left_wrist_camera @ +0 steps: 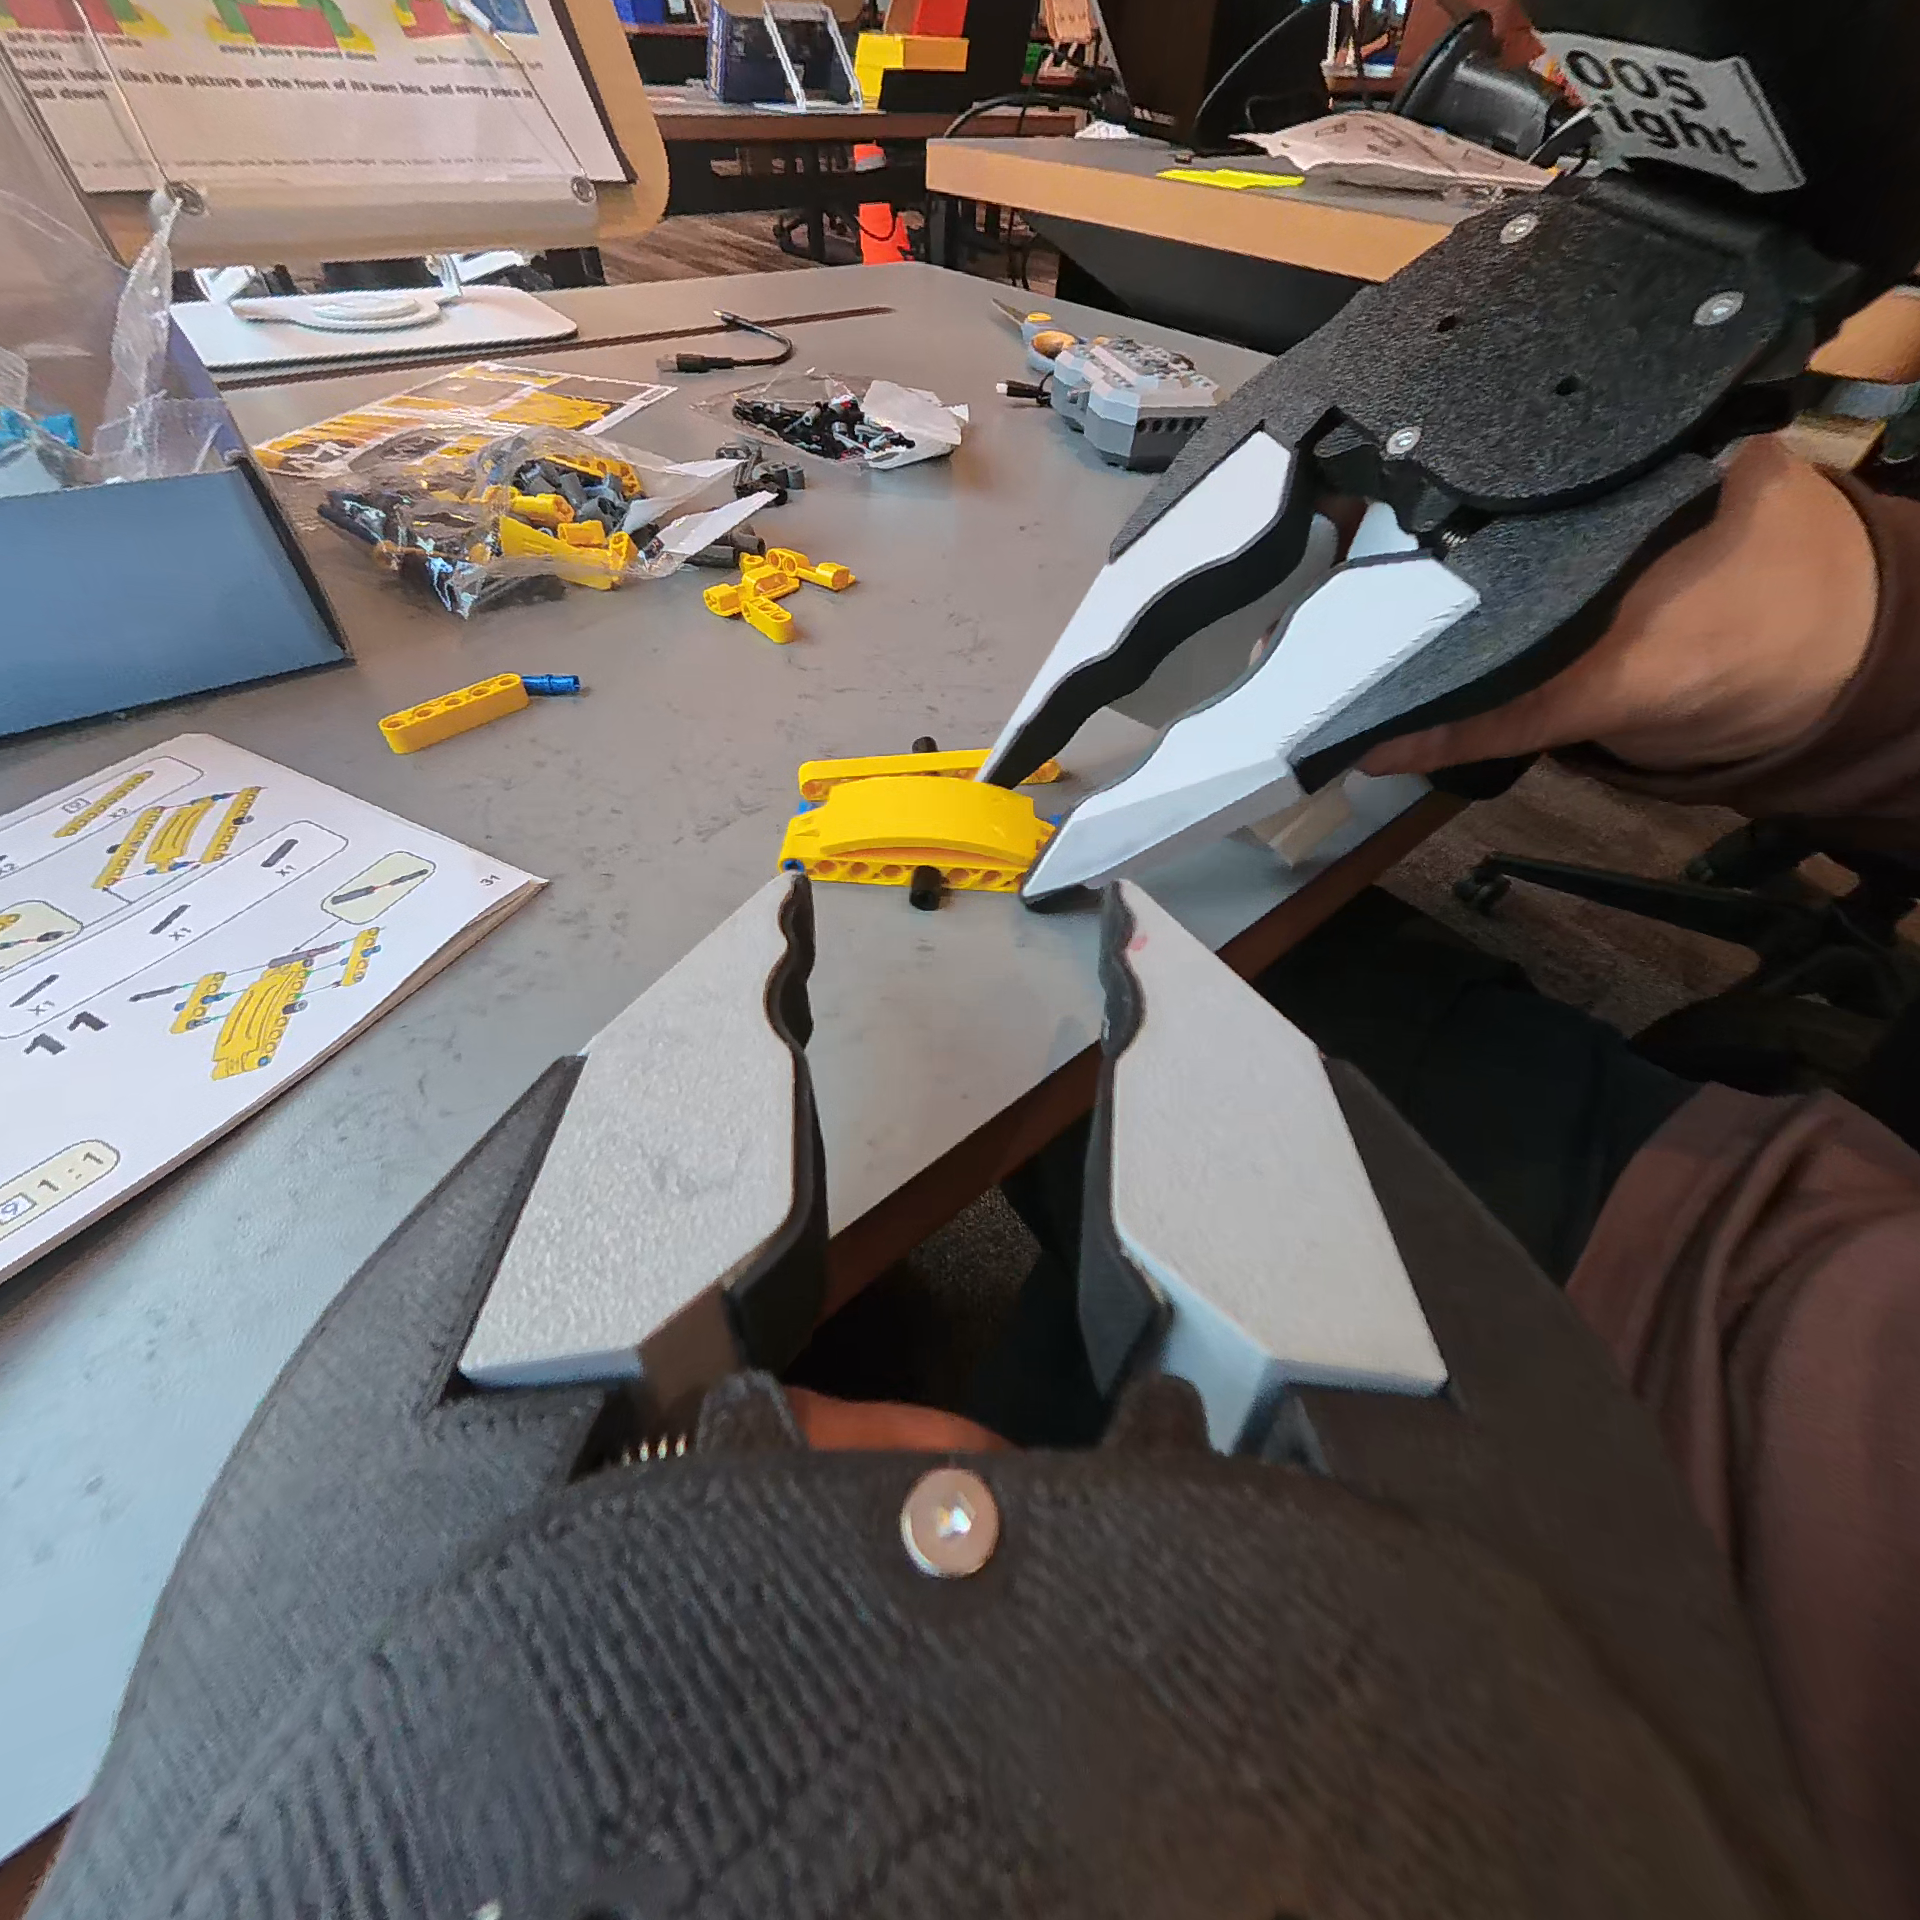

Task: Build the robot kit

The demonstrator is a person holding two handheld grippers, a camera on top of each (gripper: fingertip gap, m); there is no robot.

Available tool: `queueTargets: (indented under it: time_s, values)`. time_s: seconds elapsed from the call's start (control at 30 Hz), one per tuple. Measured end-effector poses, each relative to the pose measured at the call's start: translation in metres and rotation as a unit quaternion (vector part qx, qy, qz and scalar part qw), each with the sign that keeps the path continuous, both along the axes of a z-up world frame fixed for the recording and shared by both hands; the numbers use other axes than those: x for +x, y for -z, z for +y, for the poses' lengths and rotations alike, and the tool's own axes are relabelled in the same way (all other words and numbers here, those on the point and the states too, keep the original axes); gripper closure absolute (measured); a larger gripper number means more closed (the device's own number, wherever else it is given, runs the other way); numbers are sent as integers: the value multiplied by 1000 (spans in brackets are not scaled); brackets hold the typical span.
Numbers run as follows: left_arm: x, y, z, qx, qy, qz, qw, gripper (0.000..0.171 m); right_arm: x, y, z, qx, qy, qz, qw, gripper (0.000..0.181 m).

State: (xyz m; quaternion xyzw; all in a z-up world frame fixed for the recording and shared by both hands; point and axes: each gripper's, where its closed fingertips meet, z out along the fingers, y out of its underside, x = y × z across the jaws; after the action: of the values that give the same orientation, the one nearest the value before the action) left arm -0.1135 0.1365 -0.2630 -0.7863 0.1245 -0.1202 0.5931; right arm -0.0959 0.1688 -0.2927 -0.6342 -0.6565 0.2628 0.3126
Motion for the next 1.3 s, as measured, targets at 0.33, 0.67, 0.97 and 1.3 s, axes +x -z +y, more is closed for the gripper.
queueTargets:
  time_s: [0.33,0.67,0.97,1.3]
  values:
    - [-8,8,-4,17,-6,201,979,121,15,-8,-1,-50,-44,22,998,155]
    - [10,18,-2,38,3,281,959,132,13,-11,-27,-43,-119,32,991,155]
    - [22,19,-1,63,10,323,944,143,10,-21,-27,-149,-86,53,984,155]
    - [24,19,-1,64,12,312,948,141,10,-34,-16,-245,-59,93,963,156]
